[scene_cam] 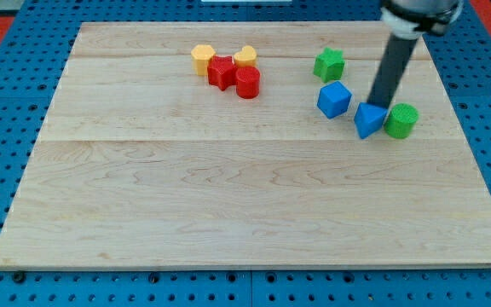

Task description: Push the triangle diagonally below to the blue cube

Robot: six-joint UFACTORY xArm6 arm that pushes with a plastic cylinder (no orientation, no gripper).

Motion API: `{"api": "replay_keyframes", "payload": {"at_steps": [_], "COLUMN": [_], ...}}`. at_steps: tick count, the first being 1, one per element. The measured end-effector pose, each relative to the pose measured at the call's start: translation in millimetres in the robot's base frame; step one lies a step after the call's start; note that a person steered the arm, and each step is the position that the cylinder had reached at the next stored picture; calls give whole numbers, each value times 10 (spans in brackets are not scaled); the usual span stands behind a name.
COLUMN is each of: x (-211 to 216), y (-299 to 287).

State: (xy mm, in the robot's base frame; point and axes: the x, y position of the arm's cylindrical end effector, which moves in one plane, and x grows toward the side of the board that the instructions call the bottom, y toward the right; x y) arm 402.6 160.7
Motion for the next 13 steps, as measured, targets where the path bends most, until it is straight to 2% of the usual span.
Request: {"api": "replay_keyframes", "payload": {"at_steps": [1, 2, 4, 5, 6, 7, 8, 9, 10, 12, 13], "x": [672, 827, 853, 1091, 1103, 1545, 1509, 1391, 1187, 1072, 789], "y": [-463, -794, -312, -62, 238, 469, -459, -507, -88, -1625, -1543]}}
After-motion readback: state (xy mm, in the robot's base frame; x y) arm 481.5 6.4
